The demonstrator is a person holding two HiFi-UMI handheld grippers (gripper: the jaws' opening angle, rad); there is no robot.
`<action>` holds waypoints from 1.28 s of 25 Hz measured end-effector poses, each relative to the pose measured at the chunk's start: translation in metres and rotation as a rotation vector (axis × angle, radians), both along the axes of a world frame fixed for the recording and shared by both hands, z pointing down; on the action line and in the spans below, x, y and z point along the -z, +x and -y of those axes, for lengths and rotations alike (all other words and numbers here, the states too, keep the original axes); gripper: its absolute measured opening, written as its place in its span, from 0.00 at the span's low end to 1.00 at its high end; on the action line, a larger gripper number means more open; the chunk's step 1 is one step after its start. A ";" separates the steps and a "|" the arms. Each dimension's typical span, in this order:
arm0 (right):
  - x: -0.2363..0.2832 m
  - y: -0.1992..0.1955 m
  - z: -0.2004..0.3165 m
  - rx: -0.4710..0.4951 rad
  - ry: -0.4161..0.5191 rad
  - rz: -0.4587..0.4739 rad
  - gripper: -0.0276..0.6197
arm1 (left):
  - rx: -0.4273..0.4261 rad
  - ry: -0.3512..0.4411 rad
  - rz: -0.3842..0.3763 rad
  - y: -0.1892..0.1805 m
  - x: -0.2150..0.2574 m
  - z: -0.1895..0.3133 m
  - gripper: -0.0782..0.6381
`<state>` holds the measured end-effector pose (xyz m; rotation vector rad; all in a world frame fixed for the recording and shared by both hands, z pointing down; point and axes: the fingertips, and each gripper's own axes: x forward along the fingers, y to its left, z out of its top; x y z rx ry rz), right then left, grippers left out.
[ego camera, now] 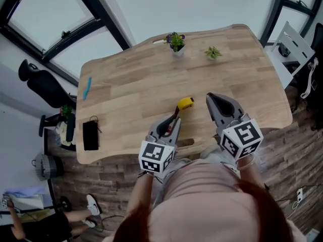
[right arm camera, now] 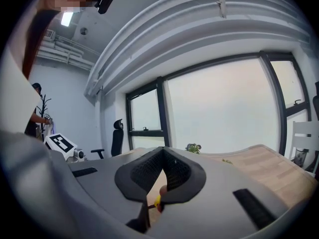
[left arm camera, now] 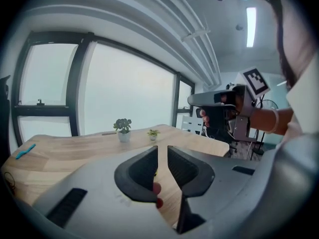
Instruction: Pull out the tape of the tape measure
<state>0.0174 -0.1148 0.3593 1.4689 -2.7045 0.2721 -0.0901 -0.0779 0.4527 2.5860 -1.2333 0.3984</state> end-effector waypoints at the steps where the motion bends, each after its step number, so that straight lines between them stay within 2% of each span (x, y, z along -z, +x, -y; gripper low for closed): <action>1: -0.001 0.000 0.005 0.007 -0.004 -0.001 0.04 | 0.004 -0.007 0.005 0.000 -0.004 0.002 0.19; 6: -0.005 0.000 0.018 0.043 -0.024 -0.016 0.04 | -0.005 -0.031 0.004 0.004 -0.021 0.017 0.23; 9: -0.013 0.007 0.023 0.033 -0.041 -0.016 0.04 | -0.044 -0.043 0.008 0.007 -0.034 0.030 0.29; 12: -0.023 0.015 0.025 0.021 -0.065 -0.015 0.04 | -0.061 -0.038 0.022 0.008 -0.045 0.039 0.30; 17: -0.029 0.024 0.036 0.019 -0.077 -0.032 0.04 | -0.108 -0.009 0.071 0.012 -0.060 0.054 0.30; 26: -0.040 0.033 0.057 0.000 -0.113 -0.046 0.04 | -0.157 -0.035 0.188 0.019 -0.098 0.070 0.33; 32: -0.042 0.032 0.068 0.005 -0.131 -0.066 0.04 | -0.178 -0.089 0.203 0.022 -0.125 0.080 0.39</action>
